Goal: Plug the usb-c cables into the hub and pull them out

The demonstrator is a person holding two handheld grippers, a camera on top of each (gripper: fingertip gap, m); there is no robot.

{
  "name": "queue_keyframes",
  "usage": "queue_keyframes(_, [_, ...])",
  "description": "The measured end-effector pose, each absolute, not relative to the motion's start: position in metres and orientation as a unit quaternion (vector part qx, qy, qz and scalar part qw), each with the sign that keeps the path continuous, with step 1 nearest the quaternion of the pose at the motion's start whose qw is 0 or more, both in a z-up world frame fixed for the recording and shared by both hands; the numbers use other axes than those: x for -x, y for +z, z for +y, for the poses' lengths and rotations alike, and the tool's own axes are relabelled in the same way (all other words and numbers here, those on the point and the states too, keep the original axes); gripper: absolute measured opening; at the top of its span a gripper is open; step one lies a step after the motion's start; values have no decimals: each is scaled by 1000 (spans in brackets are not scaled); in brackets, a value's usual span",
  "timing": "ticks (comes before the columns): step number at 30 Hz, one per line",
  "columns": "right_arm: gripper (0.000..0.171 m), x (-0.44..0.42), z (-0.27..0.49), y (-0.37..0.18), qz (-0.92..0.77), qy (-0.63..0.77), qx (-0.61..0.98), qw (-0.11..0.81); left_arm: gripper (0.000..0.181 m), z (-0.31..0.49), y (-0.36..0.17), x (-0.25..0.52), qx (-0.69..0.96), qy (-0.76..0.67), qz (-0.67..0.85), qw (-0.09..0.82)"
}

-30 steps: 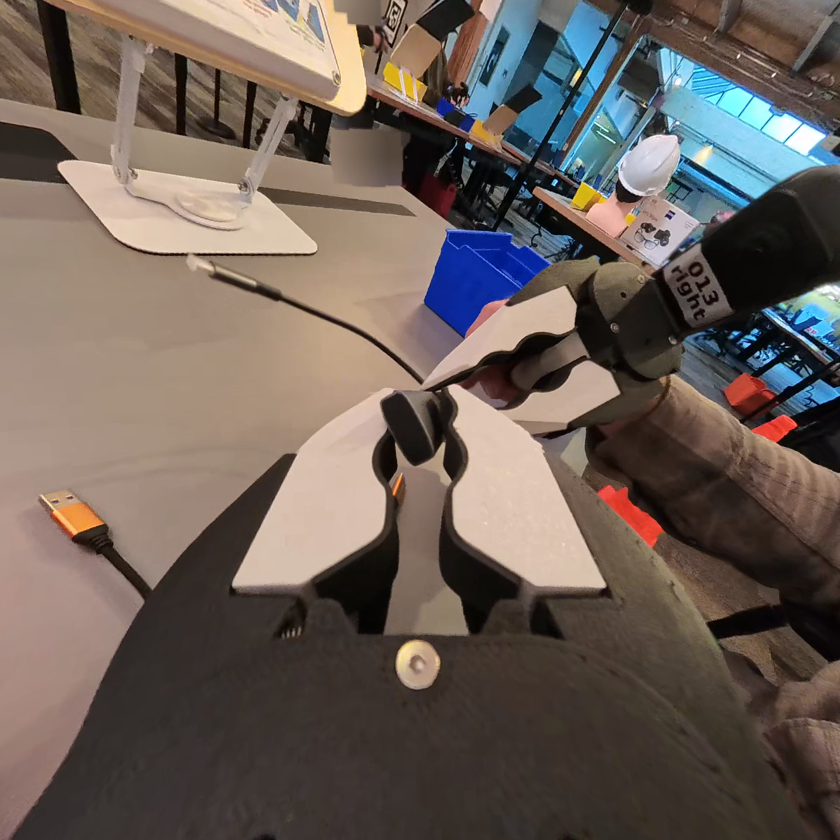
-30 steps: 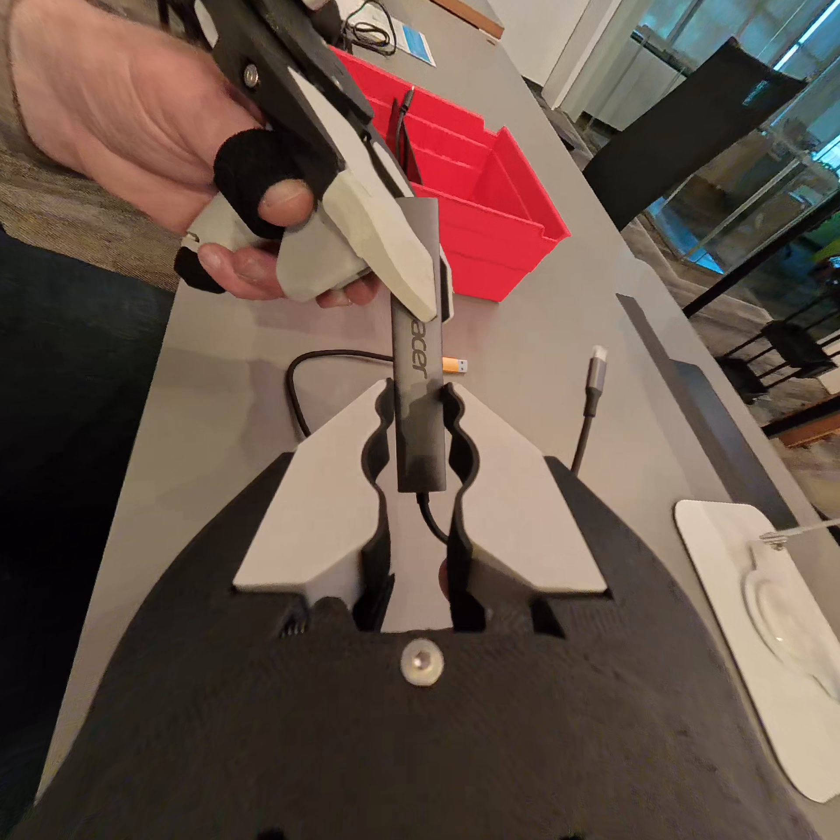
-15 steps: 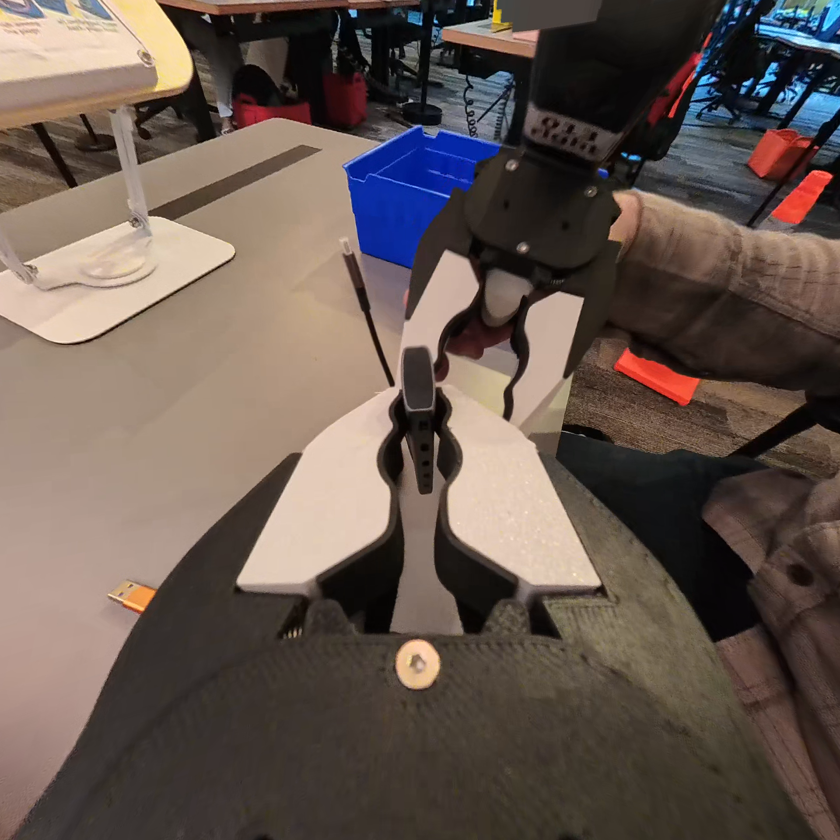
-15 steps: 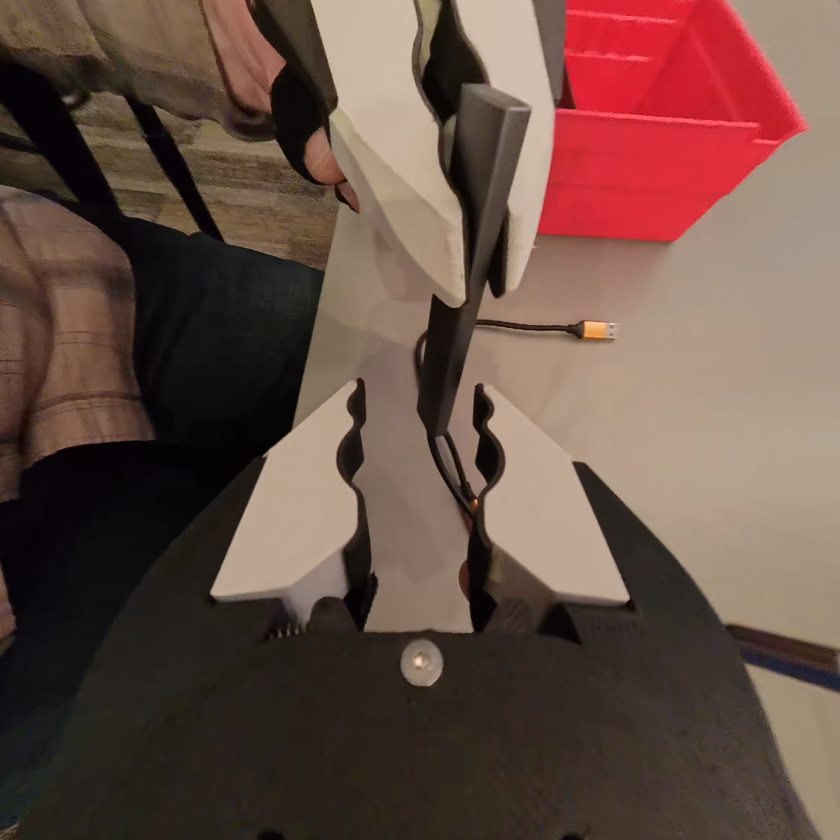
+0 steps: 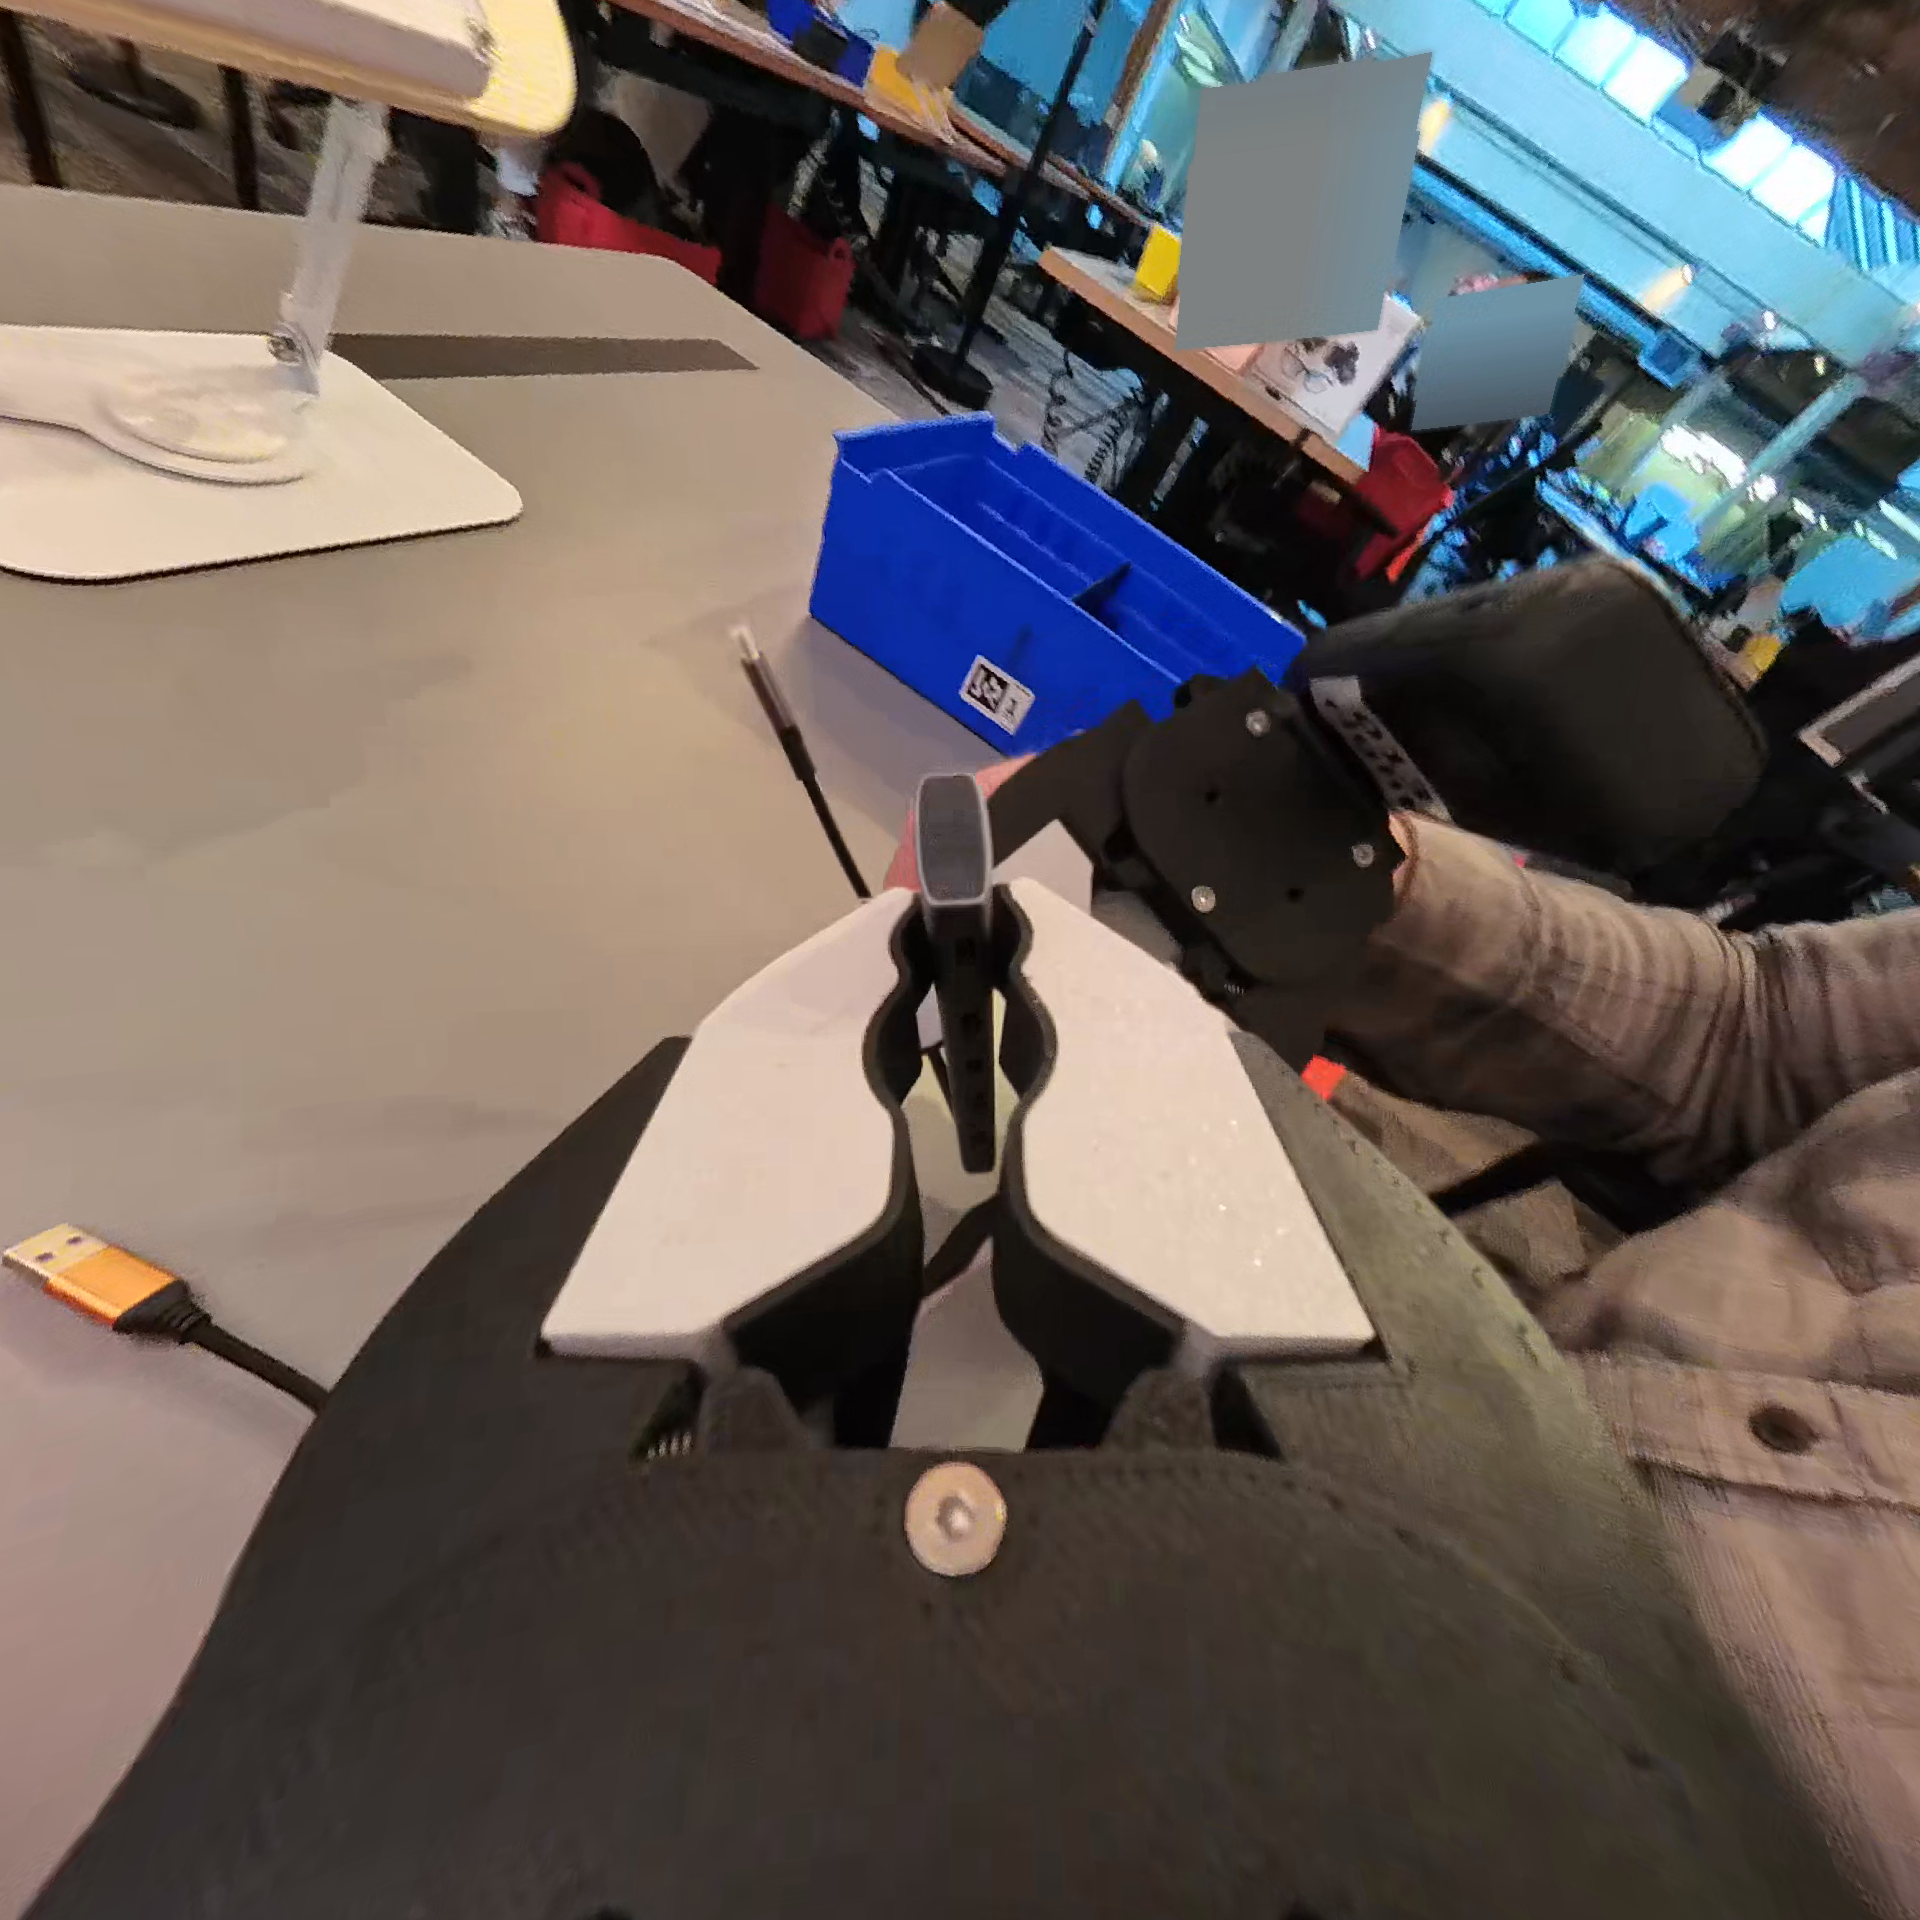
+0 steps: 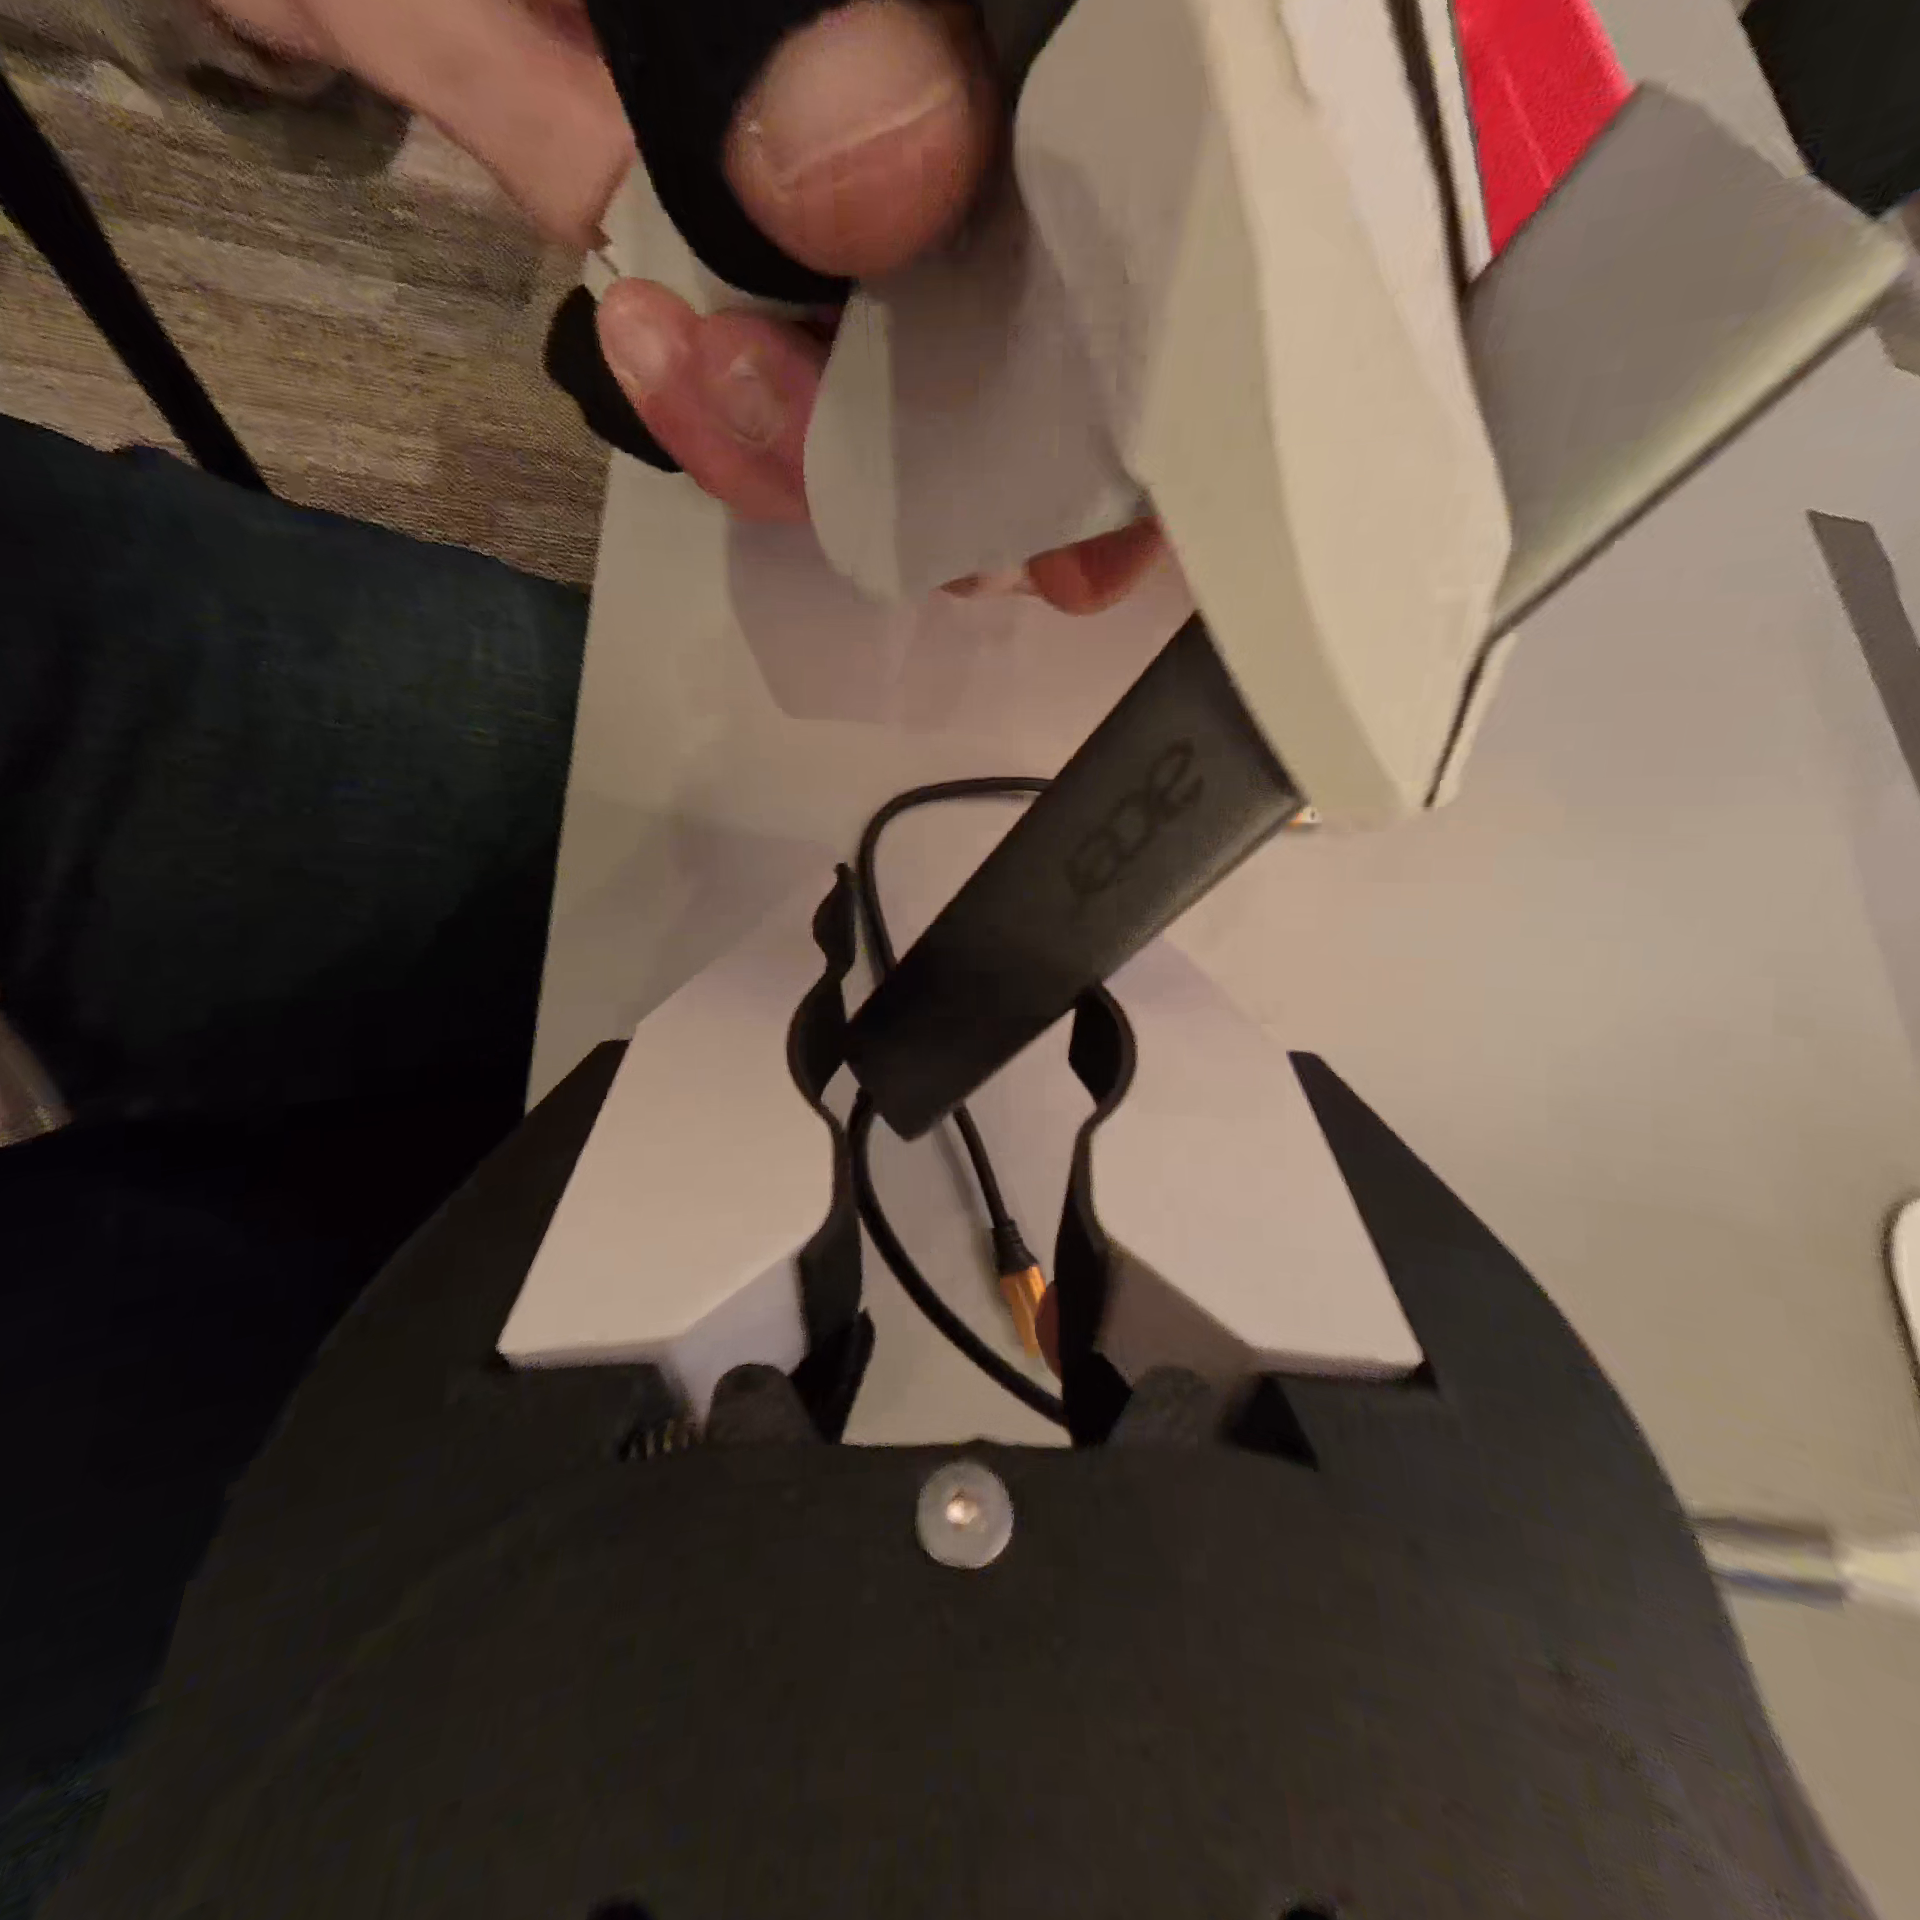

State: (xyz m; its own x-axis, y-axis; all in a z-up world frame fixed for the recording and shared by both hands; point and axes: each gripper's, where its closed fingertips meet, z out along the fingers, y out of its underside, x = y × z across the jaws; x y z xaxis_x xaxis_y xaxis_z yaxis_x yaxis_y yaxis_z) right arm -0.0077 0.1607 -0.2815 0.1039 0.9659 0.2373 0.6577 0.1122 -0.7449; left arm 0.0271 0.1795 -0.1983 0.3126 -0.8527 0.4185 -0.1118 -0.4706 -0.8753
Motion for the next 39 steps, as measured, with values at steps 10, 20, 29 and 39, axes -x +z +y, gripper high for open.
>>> queue_keyframes(10, [32,15,184,-276,-554,186,700,410,10,194,-196,-20,739,-460,286,401])
queue_keyframes(20, [20,14,206,-279,-509,95,721,461,10,201,-186,-15,742,-473,222,419])
queue_keyframes(29, [10,12,200,-276,-491,178,740,424,11,204,-187,-14,740,-478,217,421])
queue_keyframes(39, [10,25,164,-266,-460,388,730,325,32,203,-184,-14,720,-453,273,450])
